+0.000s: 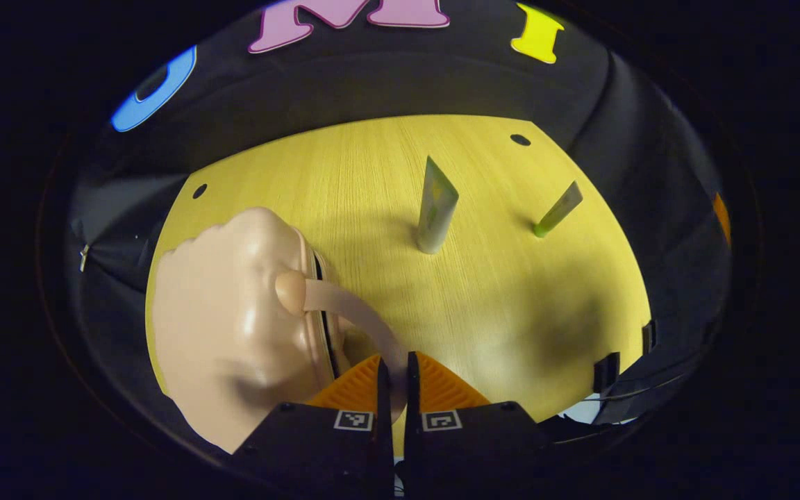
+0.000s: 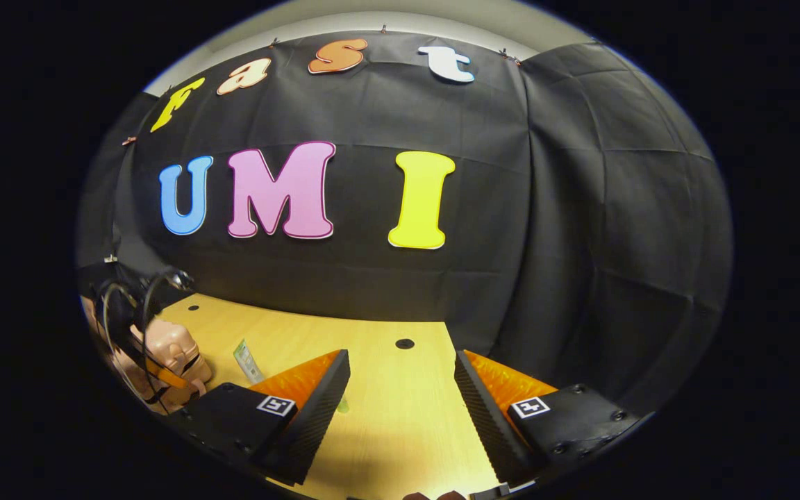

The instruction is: First open the suitcase, pack the skin care products into it, and then close the suitcase.

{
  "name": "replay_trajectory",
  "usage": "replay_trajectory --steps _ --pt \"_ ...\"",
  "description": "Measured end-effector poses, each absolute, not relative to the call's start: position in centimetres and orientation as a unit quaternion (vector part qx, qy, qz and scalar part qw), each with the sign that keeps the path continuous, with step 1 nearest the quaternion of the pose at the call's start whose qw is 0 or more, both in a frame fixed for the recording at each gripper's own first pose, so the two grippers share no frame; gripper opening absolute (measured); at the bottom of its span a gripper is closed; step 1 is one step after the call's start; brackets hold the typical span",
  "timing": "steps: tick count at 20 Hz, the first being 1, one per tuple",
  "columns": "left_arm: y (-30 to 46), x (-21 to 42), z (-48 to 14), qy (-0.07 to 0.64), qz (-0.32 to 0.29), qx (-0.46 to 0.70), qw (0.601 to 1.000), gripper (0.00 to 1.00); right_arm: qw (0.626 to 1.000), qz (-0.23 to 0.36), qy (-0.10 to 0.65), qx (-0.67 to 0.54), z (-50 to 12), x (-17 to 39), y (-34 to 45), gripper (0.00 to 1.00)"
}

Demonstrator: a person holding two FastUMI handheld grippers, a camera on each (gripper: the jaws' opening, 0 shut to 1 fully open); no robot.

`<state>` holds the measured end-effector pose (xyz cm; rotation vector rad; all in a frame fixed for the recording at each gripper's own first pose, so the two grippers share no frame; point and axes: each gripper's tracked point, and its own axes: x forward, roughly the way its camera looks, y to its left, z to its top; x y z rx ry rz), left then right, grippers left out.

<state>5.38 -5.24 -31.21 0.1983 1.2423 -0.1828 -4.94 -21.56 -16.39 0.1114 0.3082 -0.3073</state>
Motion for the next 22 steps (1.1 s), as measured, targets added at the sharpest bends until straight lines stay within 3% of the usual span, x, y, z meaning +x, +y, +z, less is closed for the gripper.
replay_trajectory --steps 3,7,12,17,22 --pt "-2.2 7.2 -24.7 0.538 -0.078 0.098 0.833 0.14 0.977 -0.14 0.148 0.056 -16.1 -2.9 -20.4 0.96" --pt "5.1 8.6 -17.1 0.486 -0.028 0.046 0.873 0.11 0.982 -0.12 0.132 0.055 -14.7 -0.4 -17.3 0.96" --pt "22.1 9.6 -10.8 0.423 0.097 0.094 0.896 0.11 0.985 -0.108 0.122 0.054 -12.6 2.0 -12.6 0.96" --pt "36.9 10.1 -13.7 0.448 0.169 0.124 0.869 0.09 0.986 -0.103 0.126 0.036 -11.8 3.4 -8.7 0.96" --pt "46.5 11.0 -23.9 0.509 0.176 0.102 0.836 0.09 0.979 -0.128 0.154 0.028 -12.2 3.6 -7.0 0.96"
